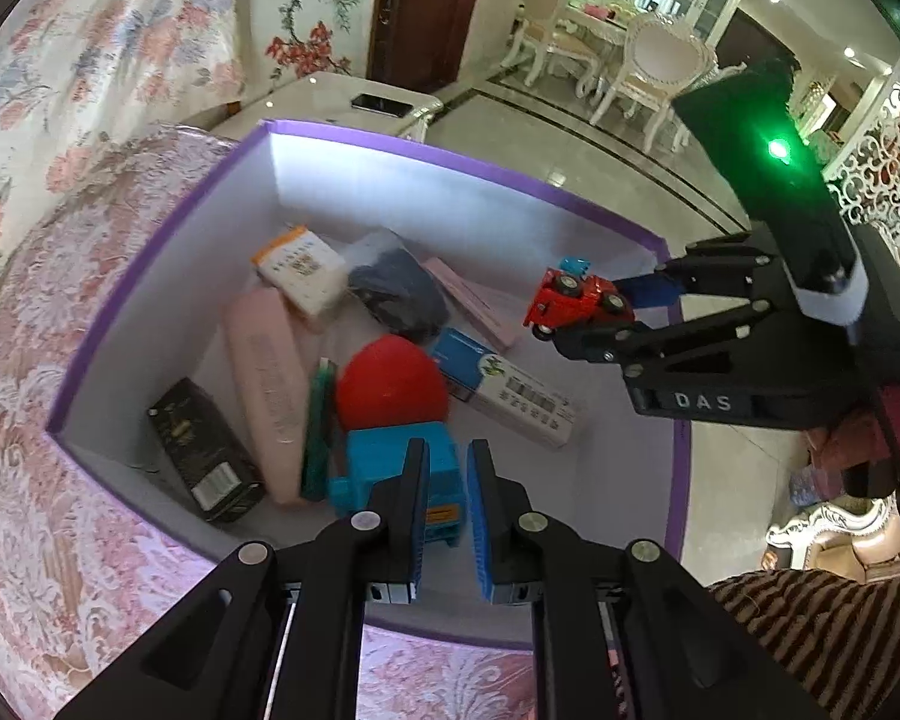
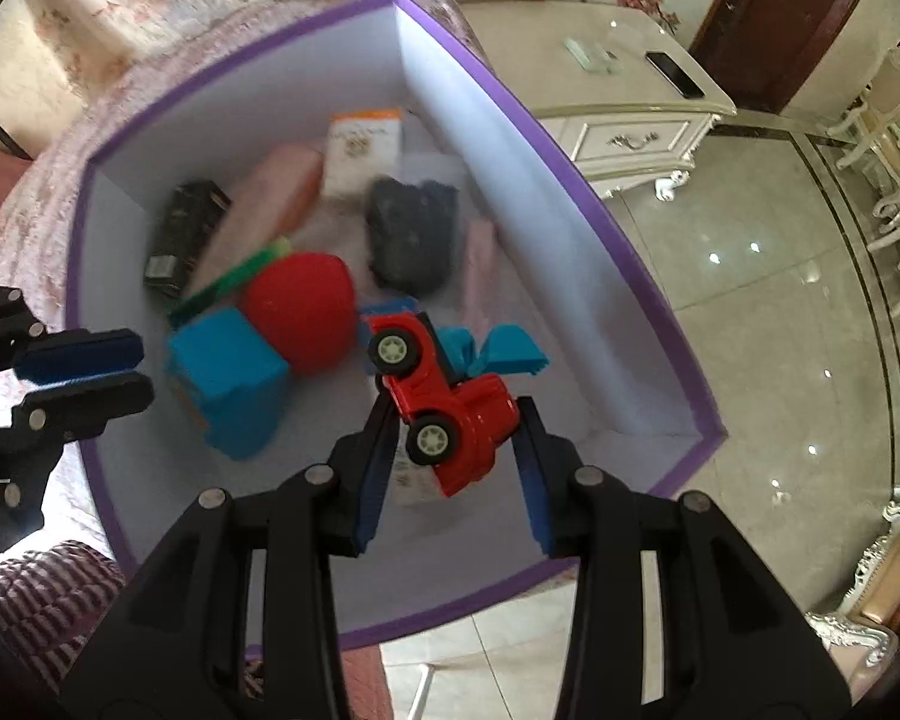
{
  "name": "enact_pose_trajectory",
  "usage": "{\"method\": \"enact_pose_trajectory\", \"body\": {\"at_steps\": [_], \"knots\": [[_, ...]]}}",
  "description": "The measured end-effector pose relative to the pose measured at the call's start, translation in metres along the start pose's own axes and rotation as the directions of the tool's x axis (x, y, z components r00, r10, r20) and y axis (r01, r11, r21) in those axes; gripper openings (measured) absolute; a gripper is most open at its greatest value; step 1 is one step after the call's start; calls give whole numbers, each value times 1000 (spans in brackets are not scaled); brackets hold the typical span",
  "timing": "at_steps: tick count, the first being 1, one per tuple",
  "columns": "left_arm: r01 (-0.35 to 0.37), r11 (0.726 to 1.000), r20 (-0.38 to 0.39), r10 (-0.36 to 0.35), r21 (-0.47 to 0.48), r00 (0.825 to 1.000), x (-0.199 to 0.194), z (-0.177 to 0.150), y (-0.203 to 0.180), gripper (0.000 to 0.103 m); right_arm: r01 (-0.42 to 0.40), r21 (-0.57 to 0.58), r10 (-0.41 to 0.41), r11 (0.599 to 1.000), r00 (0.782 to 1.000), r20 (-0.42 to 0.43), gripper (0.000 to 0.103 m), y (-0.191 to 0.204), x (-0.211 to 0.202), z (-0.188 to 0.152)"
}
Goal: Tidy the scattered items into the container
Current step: 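Lower the green marker and red car into the box and open both tools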
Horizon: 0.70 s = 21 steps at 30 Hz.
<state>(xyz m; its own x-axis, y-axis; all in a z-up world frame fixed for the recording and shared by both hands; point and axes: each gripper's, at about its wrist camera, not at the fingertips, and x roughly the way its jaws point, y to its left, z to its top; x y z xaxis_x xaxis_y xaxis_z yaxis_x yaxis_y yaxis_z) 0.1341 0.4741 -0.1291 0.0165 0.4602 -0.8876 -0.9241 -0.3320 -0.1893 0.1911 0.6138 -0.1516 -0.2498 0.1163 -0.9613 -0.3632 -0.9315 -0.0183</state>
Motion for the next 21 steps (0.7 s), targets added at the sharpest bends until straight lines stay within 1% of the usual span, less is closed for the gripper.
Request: {"method": "enact_pose_trajectory", "body": {"at_steps": [1, 3, 5, 7, 11, 14, 19, 21], "knots": [[5, 1000, -6, -5, 8, 1000, 2, 0, -3, 15, 4, -1, -4, 1000, 1000, -4, 42, -2, 1, 0], [19, 999, -22, -19, 26, 1000, 8, -1, -9, 20, 12, -8, -12, 1000, 1000, -14, 42, -6, 3, 0], [32, 999, -39, -31, 39, 999, 14, -2, -15, 35, 24, -18, -25, 1000, 999, -25, 42, -8, 7, 1], [44, 998, -50, -42, 47, 998, 18, -3, -19, 42, 42, -31, -43, 999, 999, -31, 42, -9, 10, 4], [37, 998, -55, -33, 59, 998, 20, -3, -26, 50, 45, -34, -46, 998, 998, -39, 42, -11, 11, 6], [27, 998, -57, -24, 50, 998, 19, -3, -25, 54, 48, -47, -50, 998, 998, -45, 42, -11, 13, 6], [13, 999, -60, -11, 34, 998, 19, -3, -23, 59, 51, -60, -54, 997, 997, -52, 42, -11, 13, 5], [8, 999, -61, -6, 33, 998, 19, -3, -24, 62, 47, -65, -51, 997, 997, -55, 45, -10, 13, 5]]}}
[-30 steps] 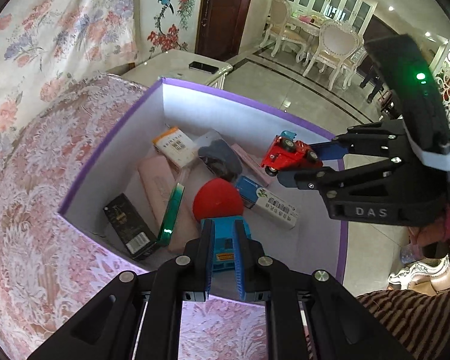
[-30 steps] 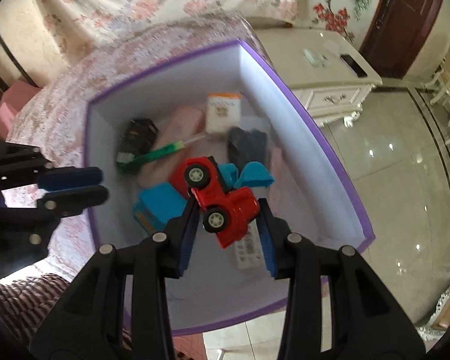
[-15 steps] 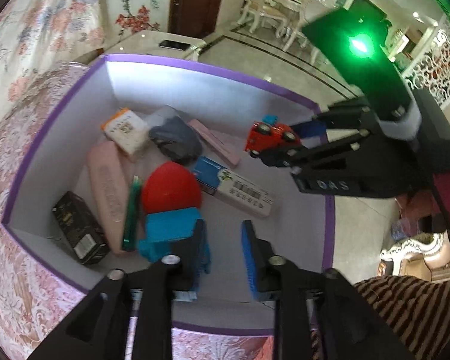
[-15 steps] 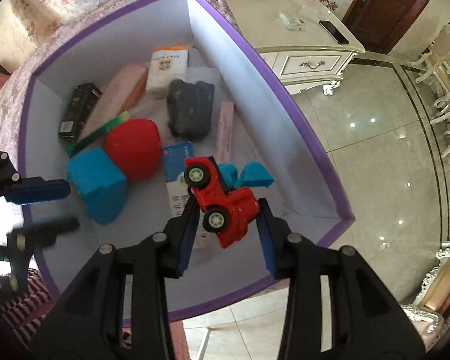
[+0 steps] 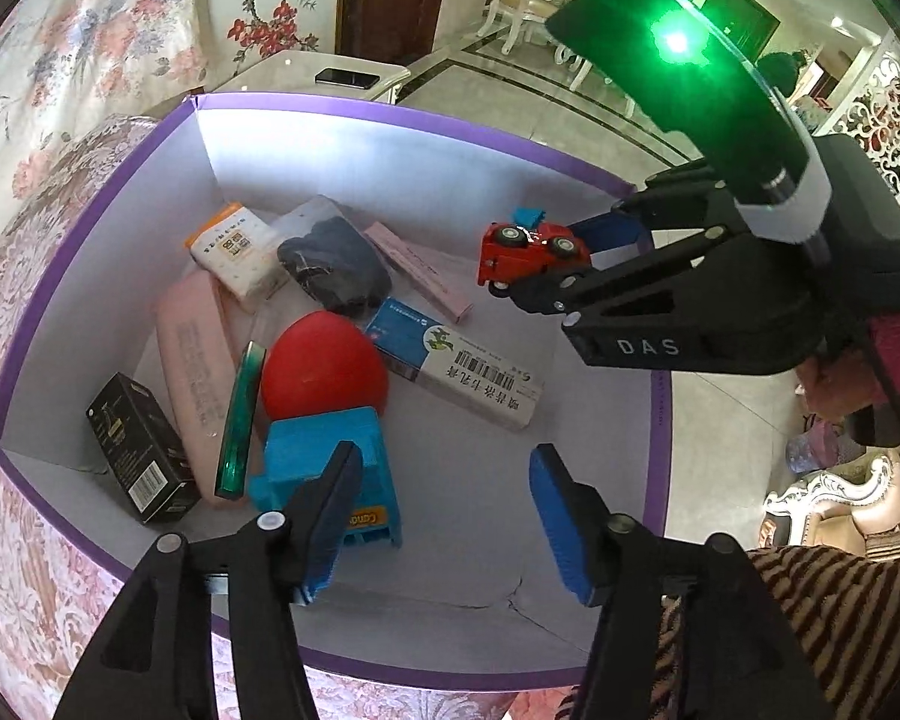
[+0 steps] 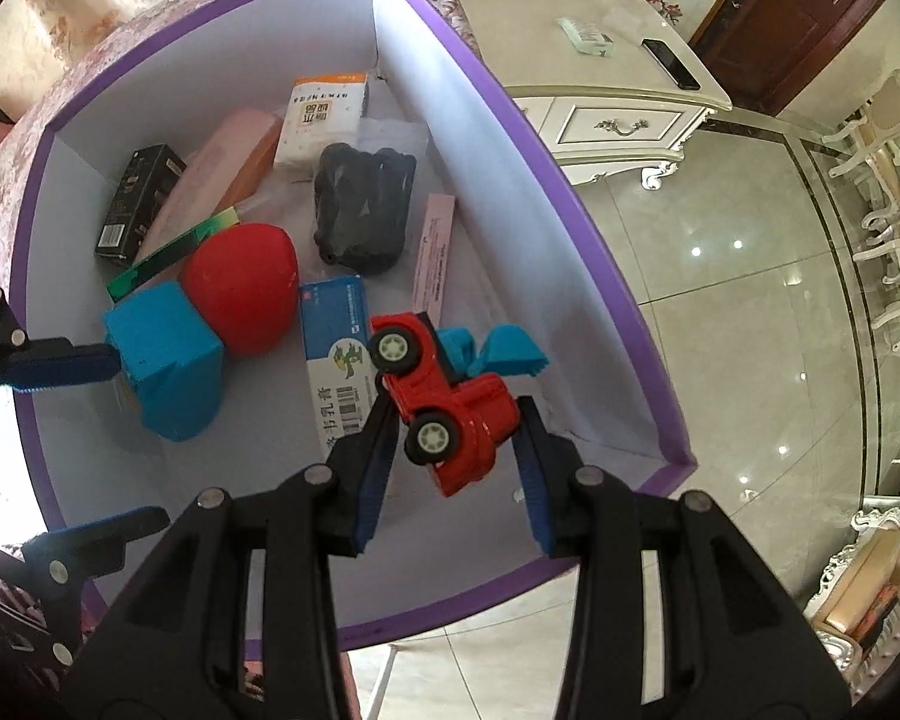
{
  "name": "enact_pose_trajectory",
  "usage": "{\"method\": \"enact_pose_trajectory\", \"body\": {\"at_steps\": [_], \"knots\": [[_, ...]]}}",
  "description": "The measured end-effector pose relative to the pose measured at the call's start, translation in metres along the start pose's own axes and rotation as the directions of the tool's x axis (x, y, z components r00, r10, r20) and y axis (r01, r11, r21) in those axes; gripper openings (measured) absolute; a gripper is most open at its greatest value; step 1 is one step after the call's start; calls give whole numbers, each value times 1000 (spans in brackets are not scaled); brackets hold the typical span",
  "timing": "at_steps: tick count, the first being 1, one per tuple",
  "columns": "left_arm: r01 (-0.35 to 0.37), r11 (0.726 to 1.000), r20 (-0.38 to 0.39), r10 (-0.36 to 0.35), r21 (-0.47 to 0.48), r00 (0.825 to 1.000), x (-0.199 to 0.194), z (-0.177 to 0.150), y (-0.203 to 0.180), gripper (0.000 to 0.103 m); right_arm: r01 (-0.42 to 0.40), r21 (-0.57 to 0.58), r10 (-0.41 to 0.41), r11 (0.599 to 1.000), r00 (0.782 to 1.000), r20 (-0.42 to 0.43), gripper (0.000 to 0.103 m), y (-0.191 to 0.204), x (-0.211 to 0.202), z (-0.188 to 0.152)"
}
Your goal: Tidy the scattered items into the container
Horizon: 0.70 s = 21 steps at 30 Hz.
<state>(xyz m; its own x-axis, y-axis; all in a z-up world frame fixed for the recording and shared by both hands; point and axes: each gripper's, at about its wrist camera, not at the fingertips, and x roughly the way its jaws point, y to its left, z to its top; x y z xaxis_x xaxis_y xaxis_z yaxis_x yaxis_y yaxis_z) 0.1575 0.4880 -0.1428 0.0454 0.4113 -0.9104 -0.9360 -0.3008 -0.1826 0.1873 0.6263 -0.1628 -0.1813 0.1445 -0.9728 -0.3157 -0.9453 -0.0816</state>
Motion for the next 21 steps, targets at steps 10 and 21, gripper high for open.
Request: {"method": "enact_pose_trajectory", "body": {"at_steps": [10, 21], "knots": [[-36, 999, 7, 36, -24, 999, -5, -2, 6, 74, -10, -15, 10, 1000, 1000, -11, 64, 8, -1, -3], [-61, 997, 18, 63, -56, 998, -8, -6, 11, 81, -15, 23, 15, 1000, 1000, 10, 75, 9, -9, -5]]}}
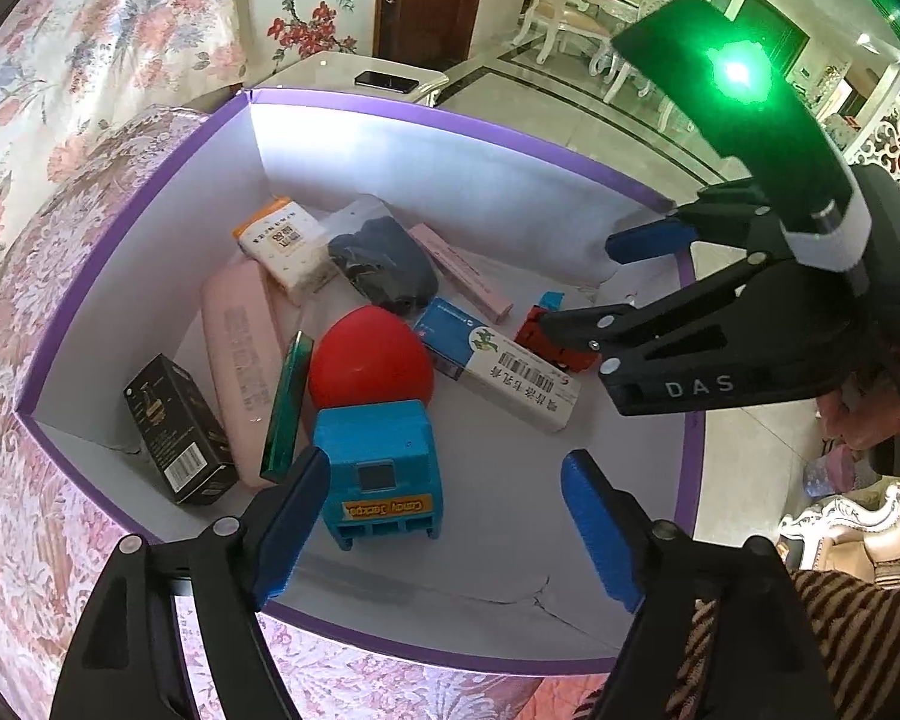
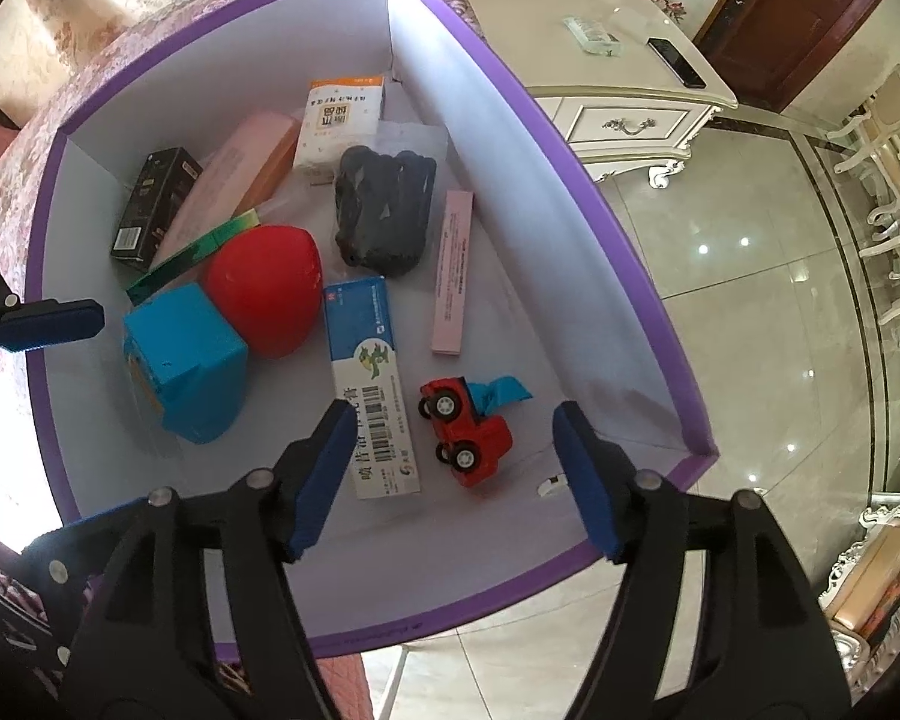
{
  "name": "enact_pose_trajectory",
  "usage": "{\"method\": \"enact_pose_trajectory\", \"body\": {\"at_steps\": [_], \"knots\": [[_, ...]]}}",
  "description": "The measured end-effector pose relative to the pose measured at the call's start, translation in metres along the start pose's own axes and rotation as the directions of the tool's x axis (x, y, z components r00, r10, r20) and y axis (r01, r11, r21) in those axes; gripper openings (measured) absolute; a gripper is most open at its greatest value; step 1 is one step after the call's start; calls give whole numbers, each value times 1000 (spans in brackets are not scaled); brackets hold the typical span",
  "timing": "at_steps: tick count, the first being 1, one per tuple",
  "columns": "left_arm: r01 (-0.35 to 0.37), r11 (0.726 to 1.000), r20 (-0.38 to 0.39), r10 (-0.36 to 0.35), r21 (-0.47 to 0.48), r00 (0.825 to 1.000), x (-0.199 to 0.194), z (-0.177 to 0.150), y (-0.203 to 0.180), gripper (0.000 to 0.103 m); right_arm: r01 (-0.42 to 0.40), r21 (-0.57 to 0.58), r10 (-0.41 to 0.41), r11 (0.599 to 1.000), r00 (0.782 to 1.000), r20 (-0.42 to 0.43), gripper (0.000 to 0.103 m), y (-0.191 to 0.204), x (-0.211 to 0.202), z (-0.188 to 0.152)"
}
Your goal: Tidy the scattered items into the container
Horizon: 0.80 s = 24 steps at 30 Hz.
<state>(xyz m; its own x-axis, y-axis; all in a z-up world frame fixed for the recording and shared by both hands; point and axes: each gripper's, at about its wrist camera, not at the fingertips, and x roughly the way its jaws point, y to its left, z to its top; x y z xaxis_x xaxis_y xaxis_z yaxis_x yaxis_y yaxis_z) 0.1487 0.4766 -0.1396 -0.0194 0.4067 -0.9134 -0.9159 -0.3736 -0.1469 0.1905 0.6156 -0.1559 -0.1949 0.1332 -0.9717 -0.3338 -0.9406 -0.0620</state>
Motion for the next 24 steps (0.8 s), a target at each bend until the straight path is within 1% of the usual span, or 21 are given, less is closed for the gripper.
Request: {"method": "enact_pose_trajectory", "body": {"at_steps": [2, 5, 6, 7, 9, 10, 11, 13, 16, 18, 22, 24], "knots": [[-2, 1000, 2, 2, -6, 1000, 0, -1, 1, 81, 0, 16, 0, 1000, 1000, 4, 78, -3, 0, 0], [3, 1000, 3, -3, -22, 1000, -2, -3, 3, 84, -15, 36, 14, 999, 1000, 20, 79, -6, -1, 0], [5, 1000, 5, -4, -28, 1000, -2, -4, 4, 85, -22, 39, 21, 999, 1000, 22, 83, -5, -2, 0], [6, 999, 8, -6, -35, 1000, -3, -4, 5, 88, -30, 42, 29, 999, 999, 23, 86, -5, -2, 1], [8, 999, 18, -7, -53, 1000, -6, -6, 8, 95, -44, 51, 43, 998, 999, 31, 97, -3, -4, 2], [11, 998, 24, -10, -63, 1000, -8, -6, 10, 103, -51, 59, 48, 997, 998, 38, 99, -2, -5, 2], [21, 997, 31, -19, -79, 999, -11, -6, 14, 103, -57, 67, 54, 996, 997, 46, 101, -1, -7, 2], [45, 992, 48, -40, -115, 998, -17, -6, 21, 103, -88, 93, 83, 992, 995, 63, 102, -1, -12, 2], [0, 993, 60, 7, -119, 998, -27, -3, 29, 103, -129, 142, 119, 981, 990, 75, 102, -1, -20, 2], [-2, 991, 74, 12, -133, 997, -38, -1, 35, 103, -144, 172, 131, 975, 988, 83, 102, 1, -27, 1], [5, 986, 105, 13, -166, 994, -60, 3, 48, 103, -90, 187, 79, 978, 995, 68, 102, 18, -46, 1], [-16, 983, 122, 39, -182, 992, -74, 5, 55, 103, -75, 182, 63, 980, 996, 67, 102, 29, -57, 0]]}}
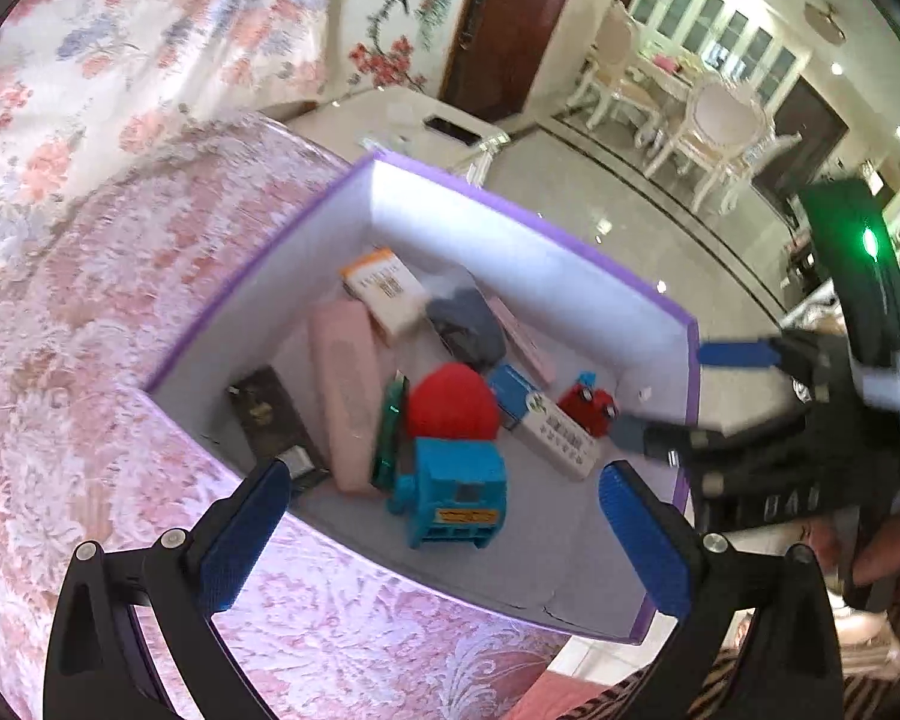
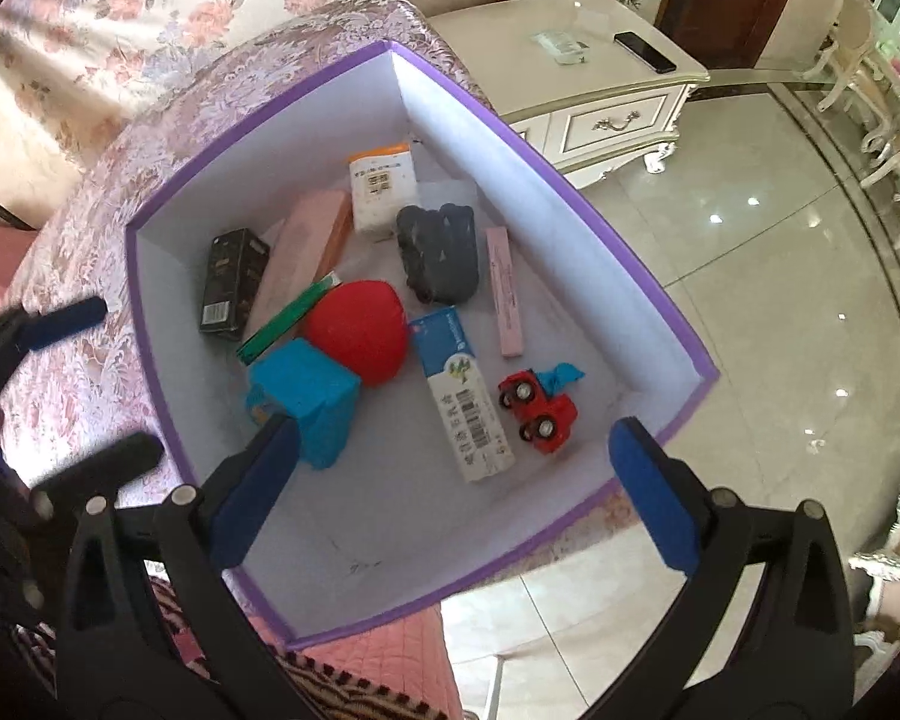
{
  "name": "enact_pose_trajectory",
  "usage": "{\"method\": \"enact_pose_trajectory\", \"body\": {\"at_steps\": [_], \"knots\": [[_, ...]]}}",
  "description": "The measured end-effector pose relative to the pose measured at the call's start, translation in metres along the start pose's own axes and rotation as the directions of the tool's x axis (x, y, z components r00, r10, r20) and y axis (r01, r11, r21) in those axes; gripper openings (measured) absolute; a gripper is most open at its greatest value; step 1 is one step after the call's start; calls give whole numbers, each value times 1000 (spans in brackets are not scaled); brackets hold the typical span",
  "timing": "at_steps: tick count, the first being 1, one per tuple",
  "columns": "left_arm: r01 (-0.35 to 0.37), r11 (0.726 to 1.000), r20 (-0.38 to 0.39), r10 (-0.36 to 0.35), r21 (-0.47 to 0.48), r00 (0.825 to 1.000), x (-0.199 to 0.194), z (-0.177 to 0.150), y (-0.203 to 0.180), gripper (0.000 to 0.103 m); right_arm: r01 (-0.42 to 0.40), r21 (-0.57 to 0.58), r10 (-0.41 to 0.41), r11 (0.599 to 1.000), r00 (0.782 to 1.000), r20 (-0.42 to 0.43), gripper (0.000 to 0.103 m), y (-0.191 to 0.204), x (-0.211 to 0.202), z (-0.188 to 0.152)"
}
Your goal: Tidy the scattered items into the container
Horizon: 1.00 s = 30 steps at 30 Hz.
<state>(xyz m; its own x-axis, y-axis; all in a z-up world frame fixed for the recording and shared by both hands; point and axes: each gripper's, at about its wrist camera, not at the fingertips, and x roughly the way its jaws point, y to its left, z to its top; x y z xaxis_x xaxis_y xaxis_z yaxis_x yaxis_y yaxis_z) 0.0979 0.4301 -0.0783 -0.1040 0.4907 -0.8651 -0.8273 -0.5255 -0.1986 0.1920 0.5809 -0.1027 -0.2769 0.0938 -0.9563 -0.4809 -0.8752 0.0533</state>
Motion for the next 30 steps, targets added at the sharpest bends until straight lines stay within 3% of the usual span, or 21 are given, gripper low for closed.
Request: {"method": "enact_pose_trajectory", "body": {"at_steps": [9, 12, 17, 22, 30], "knots": [[-53, 998, 37, 55, -44, 998, -43, 18, 15, 103, 114, 28, -113, 993, 993, -33, 102, 41, -31, -9], [-107, 994, 60, 108, -12, 992, -57, 19, 9, 103, 111, 63, -110, 992, 993, -31, 102, 47, -42, -13], [-98, 995, 87, 98, -6, 991, -81, 24, -2, 103, 111, 93, -110, 989, 994, -18, 102, 54, -61, -19], [-81, 996, 66, 82, -24, 994, -92, 32, -11, 103, 114, 87, -115, 990, 993, -2, 102, 59, -77, -25], [-183, 983, -9, 183, -5, 983, -85, 31, -28, 103, 192, 100, -202, 976, 974, 100, 102, 45, -109, -27]]}}
